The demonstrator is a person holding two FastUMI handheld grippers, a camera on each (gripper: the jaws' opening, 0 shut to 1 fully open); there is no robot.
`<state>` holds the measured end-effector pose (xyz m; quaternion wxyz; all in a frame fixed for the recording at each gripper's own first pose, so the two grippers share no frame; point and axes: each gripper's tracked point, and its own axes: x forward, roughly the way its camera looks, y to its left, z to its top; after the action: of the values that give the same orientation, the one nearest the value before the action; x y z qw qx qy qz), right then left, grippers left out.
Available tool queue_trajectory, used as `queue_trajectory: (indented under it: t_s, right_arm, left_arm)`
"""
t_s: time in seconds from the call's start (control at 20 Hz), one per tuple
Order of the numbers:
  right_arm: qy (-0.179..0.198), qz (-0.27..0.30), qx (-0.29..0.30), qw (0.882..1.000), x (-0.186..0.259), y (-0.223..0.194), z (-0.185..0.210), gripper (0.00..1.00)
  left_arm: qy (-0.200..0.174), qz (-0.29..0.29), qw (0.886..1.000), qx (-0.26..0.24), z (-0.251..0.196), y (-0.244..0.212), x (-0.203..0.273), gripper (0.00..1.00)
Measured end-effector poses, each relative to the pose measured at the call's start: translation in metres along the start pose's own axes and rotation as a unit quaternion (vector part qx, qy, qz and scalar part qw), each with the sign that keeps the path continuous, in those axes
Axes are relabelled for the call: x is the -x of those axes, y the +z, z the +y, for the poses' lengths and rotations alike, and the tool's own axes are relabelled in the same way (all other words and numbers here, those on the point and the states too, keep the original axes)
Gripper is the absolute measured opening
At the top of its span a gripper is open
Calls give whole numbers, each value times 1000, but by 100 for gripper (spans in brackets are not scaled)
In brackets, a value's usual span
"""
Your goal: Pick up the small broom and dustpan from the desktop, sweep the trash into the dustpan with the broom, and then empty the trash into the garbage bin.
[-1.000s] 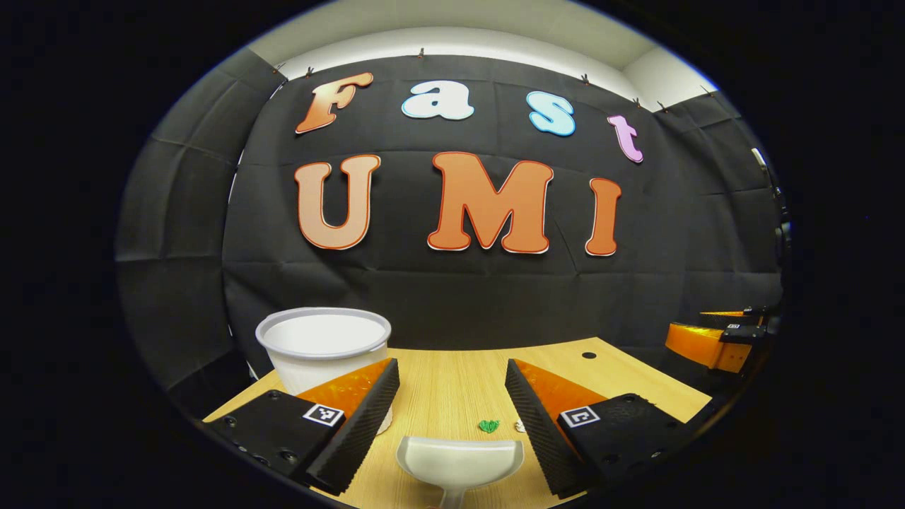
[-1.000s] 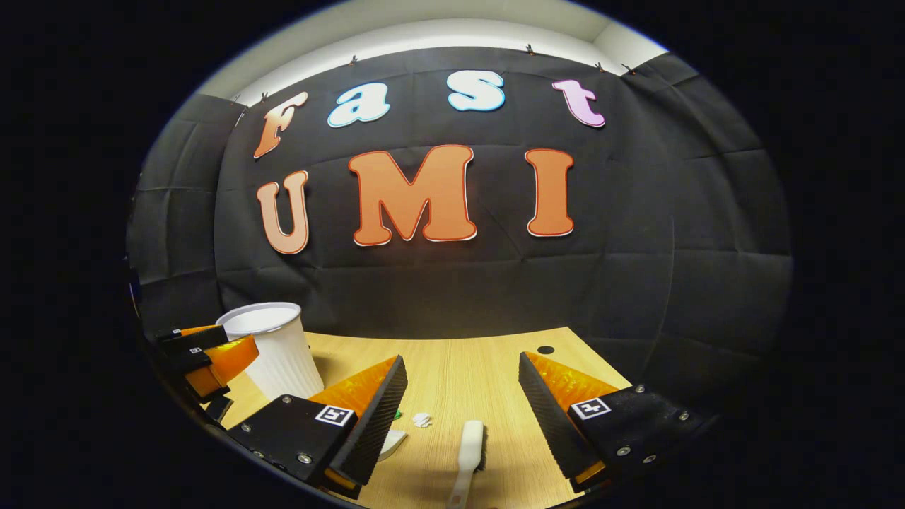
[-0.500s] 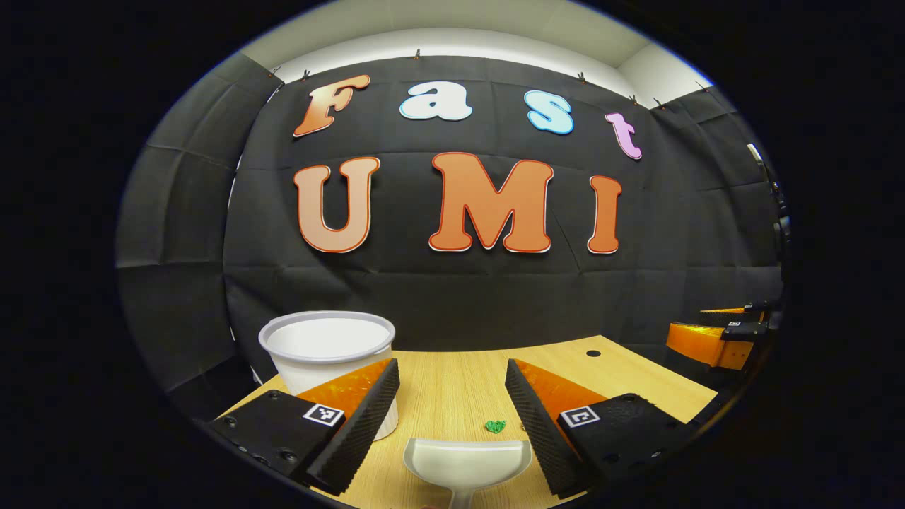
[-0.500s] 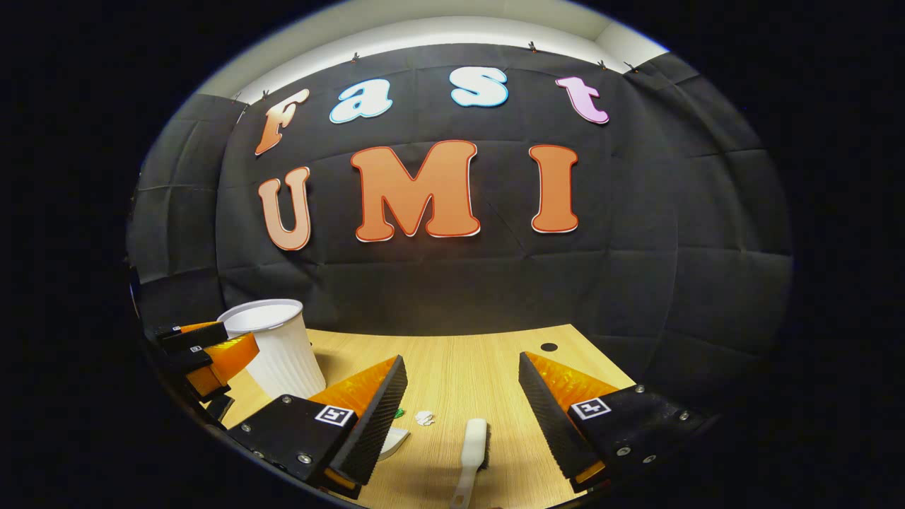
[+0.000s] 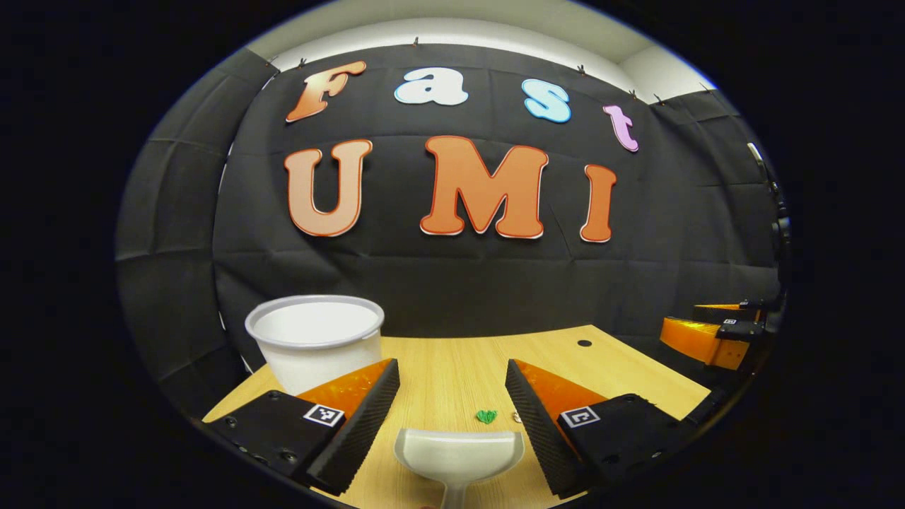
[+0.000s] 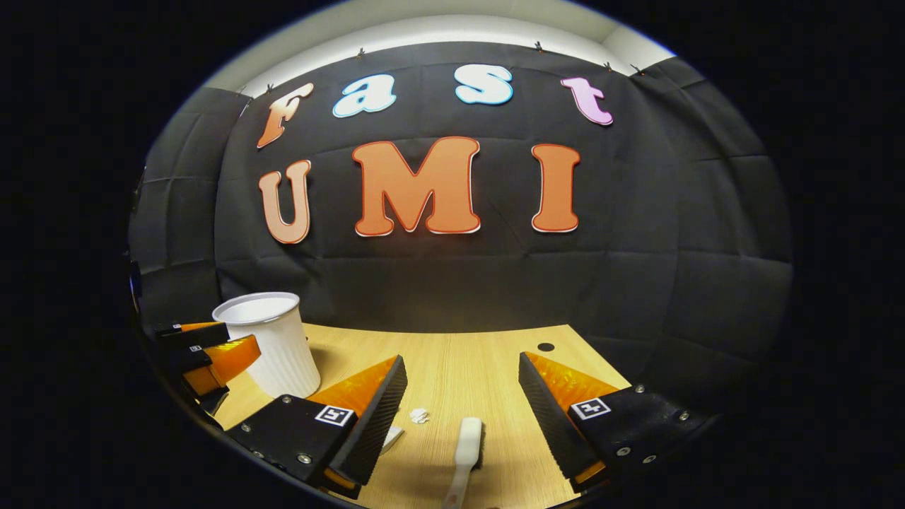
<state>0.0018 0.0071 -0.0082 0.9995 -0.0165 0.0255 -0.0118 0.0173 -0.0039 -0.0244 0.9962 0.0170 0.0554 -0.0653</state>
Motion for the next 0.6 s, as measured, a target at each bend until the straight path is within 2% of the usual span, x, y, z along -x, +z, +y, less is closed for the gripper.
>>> queue_trajectory:
  t_s: [0.1,0.15,0.25,0.35,0.45,0.5,0.6]
  right_arm:
    - [-1,5,0,1000,-1,-5,-3,95]
    - [0,7,0,1000,-2,-9,-5,96]
    - [2,13,-5,1000,-7,-16,-8,96]
    - [3,20,-21,1000,-12,-27,-13,95]
    - [4,34,-41,999,-16,-39,-18,95]
    - [4,44,-50,998,-18,-46,-22,95]
    - [9,66,-70,995,-21,-56,-26,95]
  left_arm:
    - [-44,72,996,-7,-12,-35,-3,95]
    - [-60,121,991,-11,-11,-56,-4,95]
    - [-82,221,972,-4,-8,-95,3,96]
    - [-83,323,943,-8,5,-138,14,95]
    - [-78,429,899,-37,17,-172,32,96]
    - [-82,467,879,-51,20,-184,37,99]
    - [-86,527,843,-68,21,-203,43,98]
